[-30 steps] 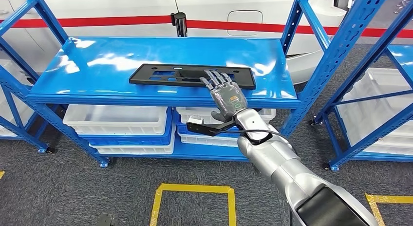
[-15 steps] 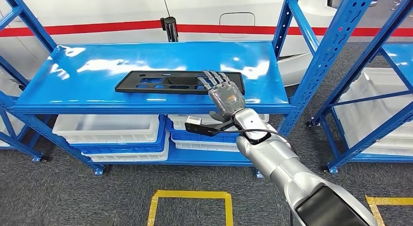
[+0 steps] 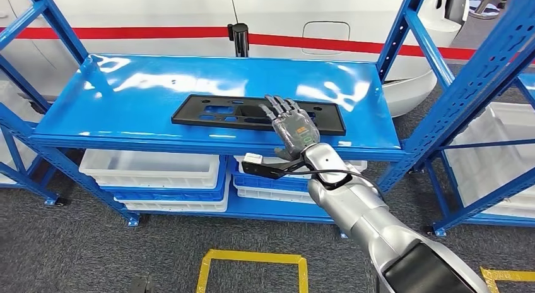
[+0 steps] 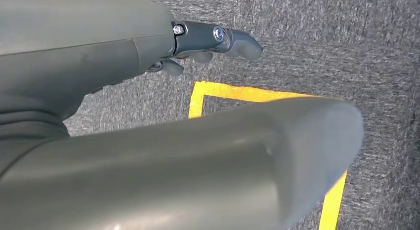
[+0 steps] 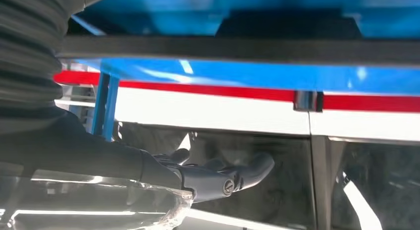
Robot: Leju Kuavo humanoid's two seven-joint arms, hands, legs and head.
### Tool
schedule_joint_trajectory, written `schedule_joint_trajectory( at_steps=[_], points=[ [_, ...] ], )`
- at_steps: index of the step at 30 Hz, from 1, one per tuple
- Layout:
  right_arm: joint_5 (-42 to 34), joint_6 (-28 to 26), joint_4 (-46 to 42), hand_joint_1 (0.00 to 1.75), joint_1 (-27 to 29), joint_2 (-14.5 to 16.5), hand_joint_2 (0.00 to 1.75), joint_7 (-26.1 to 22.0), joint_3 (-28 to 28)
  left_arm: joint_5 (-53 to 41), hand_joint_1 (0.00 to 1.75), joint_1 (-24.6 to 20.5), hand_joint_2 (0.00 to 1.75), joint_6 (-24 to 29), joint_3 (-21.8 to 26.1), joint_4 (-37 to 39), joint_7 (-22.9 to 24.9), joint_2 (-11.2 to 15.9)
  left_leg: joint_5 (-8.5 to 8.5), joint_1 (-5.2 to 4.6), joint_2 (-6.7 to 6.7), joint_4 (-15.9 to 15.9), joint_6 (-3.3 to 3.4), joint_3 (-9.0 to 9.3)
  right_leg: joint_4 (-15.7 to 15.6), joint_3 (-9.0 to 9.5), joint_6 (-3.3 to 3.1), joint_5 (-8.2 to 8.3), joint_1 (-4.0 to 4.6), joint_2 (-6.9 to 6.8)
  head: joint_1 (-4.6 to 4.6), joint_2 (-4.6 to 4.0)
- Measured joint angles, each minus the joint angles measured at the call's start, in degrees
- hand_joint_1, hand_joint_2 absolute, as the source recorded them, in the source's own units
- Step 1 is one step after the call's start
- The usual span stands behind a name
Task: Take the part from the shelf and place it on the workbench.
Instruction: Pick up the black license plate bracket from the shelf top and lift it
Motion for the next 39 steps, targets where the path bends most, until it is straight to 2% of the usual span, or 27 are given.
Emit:
schedule_joint_trajectory(
  at_steps=[2,3,4,7,9,11,12,13,14,15,16,17,18,19,21,23,25,27,28,29,30,32,33,34,35,38,39],
  points=[
    [0.1,0.0,0.3,0.00,0.0,0.0,1.75,0.0,0.0,0.0,0.00,0.0,0.00,0.0,0.0,0.0,0.0,-0.1,-0.83,-0.47,-0.23,0.2,-0.21,0.62,-9.0,4.04,-0.20,3.97,0.39,0.07,-0.03,0.00],
    [0.1,0.0,0.4,0.00,0.0,0.0,1.75,0.0,0.0,0.0,0.00,-0.1,0.00,0.0,0.0,0.0,0.1,-0.2,-1.33,-0.70,-0.29,0.3,-0.39,0.82,-11.9,5.54,-0.56,5.21,0.45,0.13,-0.09,-0.01],
    [0.1,0.0,0.6,0.00,0.0,0.1,1.75,0.1,0.0,0.0,0.00,-0.1,0.00,0.1,0.0,0.0,0.1,-0.2,-1.77,-0.83,-0.34,0.5,-0.61,0.95,-13.3,6.34,-1.00,5.74,0.49,0.20,-0.15,-0.01],
    [0.2,0.0,1.0,0.00,0.0,0.4,1.75,0.2,0.1,0.0,0.00,-0.1,0.00,0.2,0.0,0.0,0.2,-0.1,-2.95,-0.59,-0.20,1.2,-1.52,1.00,-13.7,7.01,-1.99,5.68,0.07,0.37,-0.26,0.00],
    [0.2,0.0,1.3,0.85,0.0,0.7,1.75,0.4,0.1,0.0,0.00,-0.1,0.00,0.3,0.0,0.0,0.2,0.0,-4.93,-0.13,0.16,5.0,-2.37,-0.72,-13.9,7.70,-2.64,5.37,-0.34,0.47,-0.52,0.00],
    [0.1,0.0,1.8,1.72,0.1,0.9,1.75,0.4,0.1,0.0,0.00,-0.1,0.00,0.2,0.1,0.0,-0.2,-0.1,-7.89,0.57,0.43,12.6,-3.32,-4.98,-13.9,8.25,-3.11,4.87,-0.22,0.52,-0.73,0.00],
    [0.1,0.0,2.2,1.75,0.2,0.9,1.75,0.4,0.1,0.1,0.00,0.0,0.00,0.1,0.1,0.0,-0.7,-0.1,-8.76,0.92,0.51,16.0,-3.71,-7.29,-13.9,8.49,-3.16,4.62,-0.18,0.54,-0.70,0.00],
    [0.0,0.0,2.6,1.75,0.3,0.9,1.75,0.3,0.1,0.3,0.00,0.0,0.00,0.0,0.3,0.0,-1.6,-0.1,-8.52,1.22,0.57,17.6,-4.02,-8.90,-13.8,8.75,-3.11,4.33,-0.14,0.58,-0.73,0.00],
    [-0.1,0.0,2.9,1.72,0.4,0.9,1.75,0.3,0.1,0.4,0.00,0.1,0.00,0.0,0.5,0.0,-2.6,-0.1,-7.04,1.46,0.64,17.0,-4.23,-9.38,-13.8,9.09,-2.98,4.02,-0.14,0.64,-0.73,-0.01],
    [-0.2,-0.1,3.1,1.68,0.5,0.9,1.75,0.2,0.1,0.6,0.00,0.1,0.00,0.0,0.7,0.0,-3.6,-0.1,-4.57,1.66,0.71,14.1,-4.31,-8.67,-13.7,9.52,-2.83,3.67,-0.15,0.69,-0.74,-0.01],
    [-0.3,-0.1,3.3,1.63,0.6,0.9,1.75,0.0,0.0,0.9,0.00,0.1,0.00,0.0,1.0,0.0,-4.5,0.0,-1.59,1.78,0.80,9.7,-4.25,-7.04,-13.7,10.02,-2.65,3.32,-0.17,0.72,-0.75,-0.01],
    [-0.4,-0.2,3.5,1.58,0.5,0.9,1.75,-0.1,0.0,1.2,0.00,0.1,0.00,0.1,1.3,0.0,-5.4,0.0,0.45,1.74,0.87,5.7,-4.10,-5.28,-13.7,10.42,-2.44,3.01,-0.07,0.74,-0.71,-0.01],
    [-0.5,-0.3,3.6,1.58,0.4,0.8,1.75,-0.3,-0.1,1.6,0.00,0.1,0.00,0.4,1.6,0.0,-6.4,0.0,1.69,1.61,0.87,2.6,-3.79,-3.94,-13.7,10.66,-2.21,2.75,0.01,0.75,-0.69,0.00],
    [-0.5,-0.3,3.7,1.59,0.3,0.8,1.75,-0.4,-0.2,2.0,0.00,0.1,0.00,0.7,2.0,0.0,-7.4,0.0,2.03,1.41,0.87,1.1,-3.42,-3.19,-13.7,10.77,-1.95,2.58,0.07,0.75,-0.68,0.00],
    [-0.6,-0.3,4.0,1.64,0.2,0.7,1.75,-0.6,-0.3,2.5,0.00,0.1,0.00,1.7,2.8,0.0,-9.2,0.0,1.52,1.03,0.74,0.9,-2.54,-2.89,-13.9,10.84,-1.32,2.34,0.09,0.72,-0.69,0.00],
    [-0.6,-0.3,4.2,1.65,0.0,0.6,1.75,-0.8,-0.5,2.6,0.00,0.1,0.00,2.8,3.4,0.0,-10.9,-0.2,1.67,1.14,0.77,0.1,-1.57,-2.07,-13.1,10.44,-0.84,1.73,0.12,0.60,-0.62,-0.01],
    [-0.7,-0.4,4.3,1.69,-0.4,0.4,1.75,-1.1,-0.6,2.5,0.00,0.1,0.00,3.4,3.8,0.0,-12.3,-0.4,1.90,1.22,0.81,-0.5,-0.86,-1.40,-8.3,7.93,-1.05,-0.34,0.16,0.49,-0.52,-0.01],
    [-0.6,-0.4,4.6,1.73,-0.4,0.2,1.75,-1.4,-0.7,2.4,0.00,0.0,0.00,3.9,4.1,0.0,-13.0,-0.5,1.74,0.99,0.77,-0.5,-0.56,-1.32,0.1,3.27,-1.38,-3.23,0.08,0.47,-0.47,-0.01],
    [-0.6,-0.4,4.7,1.74,-0.3,0.1,1.75,-1.6,-0.7,2.5,0.00,0.1,0.00,4.2,4.3,0.0,-13.1,-0.6,1.65,0.93,0.72,-0.5,-0.52,-1.28,3.2,1.31,-1.27,-3.97,0.04,0.47,-0.49,-0.01],
    [-0.6,-0.4,4.9,1.75,-0.1,0.0,1.75,-1.8,-0.7,2.5,0.00,0.1,0.00,4.6,4.4,0.0,-13.3,-0.7,1.56,0.92,0.63,-0.5,-0.54,-1.23,4.2,0.38,-0.91,-3.83,-0.02,0.46,-0.46,0.00],
    [-0.4,-0.4,5.0,1.75,0.0,0.0,1.75,-2.0,-0.7,2.5,0.00,0.2,0.44,5.0,4.6,0.0,-13.6,-0.8,1.44,0.93,0.52,-0.4,-0.66,-1.14,2.6,0.84,-0.35,-2.70,-0.15,0.44,-0.46,-0.01],
    [-0.1,-0.4,5.2,1.75,-0.1,0.0,1.75,-2.5,-0.6,2.7,0.00,0.3,1.31,5.6,5.0,0.0,-14.5,-1.1,0.94,0.88,0.30,0.1,-1.20,-1.08,-5.6,4.59,0.70,0.75,-0.58,0.26,-0.44,-0.01],
    [0.1,-0.4,5.2,1.75,-0.1,0.2,1.75,-2.7,-0.6,2.8,0.00,0.3,1.75,5.7,5.2,0.0,-15.0,-1.2,0.50,0.80,0.19,0.6,-1.57,-1.16,-9.3,6.43,0.80,2.11,-0.76,0.16,-0.48,-0.01],
    [0.3,-0.5,5.3,1.75,0.0,0.3,1.75,-2.8,-0.5,3.0,0.00,0.3,1.75,5.8,5.4,0.0,-15.4,-1.2,0.10,0.76,0.12,1.0,-1.95,-1.24,-11.5,7.62,0.58,2.86,-0.78,0.08,-0.50,-0.01],
    [0.3,-0.6,5.4,1.75,0.0,0.5,1.75,-2.8,-0.5,3.1,0.00,0.4,1.75,5.8,5.5,0.0,-15.7,-1.3,-0.20,0.76,0.08,1.3,-2.33,-1.31,-12.2,8.09,0.11,3.09,-0.67,0.03,-0.55,-0.01],
    [0.4,-1.0,5.5,1.75,0.0,0.9,1.75,-2.9,-0.3,3.1,0.00,0.6,1.75,5.3,6.0,0.0,-15.9,-1.3,-0.82,1.22,0.18,1.9,-3.21,-1.39,-12.3,8.36,-1.22,3.26,-0.70,0.07,-0.66,0.00],
    [0.4,-1.1,5.6,1.75,-0.1,1.0,1.75,-2.9,-0.3,3.1,0.00,0.7,1.75,4.8,6.0,0.0,-15.8,-1.3,-1.78,1.35,0.31,3.4,-3.49,-1.96,-12.3,8.50,-1.51,3.29,-0.88,0.06,-0.77,0.00]
  ],
)
